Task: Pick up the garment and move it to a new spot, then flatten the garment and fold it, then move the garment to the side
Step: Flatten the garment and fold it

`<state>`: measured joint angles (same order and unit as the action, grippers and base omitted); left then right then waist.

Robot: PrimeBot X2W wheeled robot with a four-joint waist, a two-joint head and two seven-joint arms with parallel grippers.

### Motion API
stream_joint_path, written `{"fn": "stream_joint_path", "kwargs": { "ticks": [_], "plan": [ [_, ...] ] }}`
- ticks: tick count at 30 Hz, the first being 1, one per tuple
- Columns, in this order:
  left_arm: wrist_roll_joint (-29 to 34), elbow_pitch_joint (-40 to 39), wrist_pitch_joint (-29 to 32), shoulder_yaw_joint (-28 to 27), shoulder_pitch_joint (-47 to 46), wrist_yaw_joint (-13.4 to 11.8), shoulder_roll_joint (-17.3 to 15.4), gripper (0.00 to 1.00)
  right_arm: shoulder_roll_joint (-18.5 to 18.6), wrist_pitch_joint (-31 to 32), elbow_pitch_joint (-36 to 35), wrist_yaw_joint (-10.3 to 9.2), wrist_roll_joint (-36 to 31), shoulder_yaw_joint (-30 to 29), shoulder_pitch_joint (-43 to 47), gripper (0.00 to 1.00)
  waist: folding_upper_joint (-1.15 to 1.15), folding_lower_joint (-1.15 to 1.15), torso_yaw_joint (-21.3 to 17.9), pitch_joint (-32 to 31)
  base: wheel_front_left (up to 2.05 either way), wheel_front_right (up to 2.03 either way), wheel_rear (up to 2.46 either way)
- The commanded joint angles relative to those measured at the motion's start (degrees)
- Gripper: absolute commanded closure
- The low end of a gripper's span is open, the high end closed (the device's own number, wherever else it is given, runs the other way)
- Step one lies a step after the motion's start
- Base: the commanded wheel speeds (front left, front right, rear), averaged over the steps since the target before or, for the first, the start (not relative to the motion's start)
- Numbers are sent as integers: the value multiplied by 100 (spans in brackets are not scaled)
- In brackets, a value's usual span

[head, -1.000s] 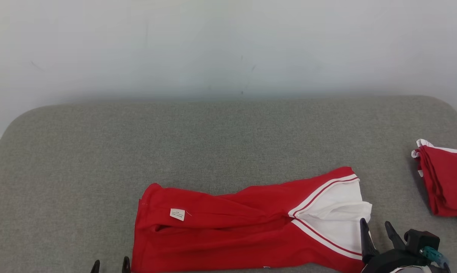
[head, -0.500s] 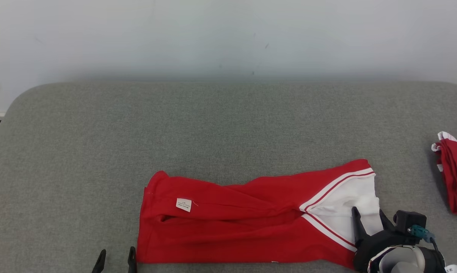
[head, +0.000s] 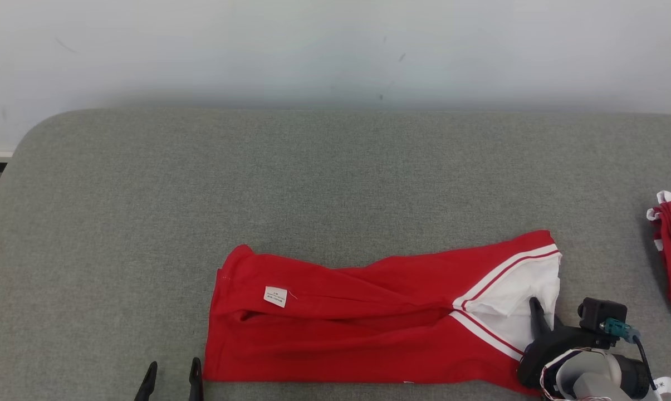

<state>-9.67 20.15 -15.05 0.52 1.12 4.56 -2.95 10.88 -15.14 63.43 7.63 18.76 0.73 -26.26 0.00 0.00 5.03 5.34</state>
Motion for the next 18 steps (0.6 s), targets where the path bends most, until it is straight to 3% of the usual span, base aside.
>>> {"fn": "stream_joint_path", "kwargs": {
  "ticks": [1, 6, 10, 18],
  "plan": [
    [-18, 6, -17, -7, -52, 5, 9, 0, 60, 67, 80, -31, 62, -40, 97, 100, 0, 0, -23, 6, 0, 0, 0],
    [-22, 21, -17, -8, -83, 15, 9, 0, 246, 9, -490, -30, 26, -379, 129, 100, 0, 0, -97, -6, 0, 0, 0],
    [-35, 42, -17, -10, -46, 17, 10, 0, 149, 4, -1081, -25, -141, -574, 314, 100, 0, 0, -164, -56, 0, 0, 0],
    [-86, 107, -17, 34, 77, 1, 8, 0, -127, 3, -2171, -25, -84, -195, 650, 100, 0, 0, -314, -175, 0, 0, 0]
  ]
}}
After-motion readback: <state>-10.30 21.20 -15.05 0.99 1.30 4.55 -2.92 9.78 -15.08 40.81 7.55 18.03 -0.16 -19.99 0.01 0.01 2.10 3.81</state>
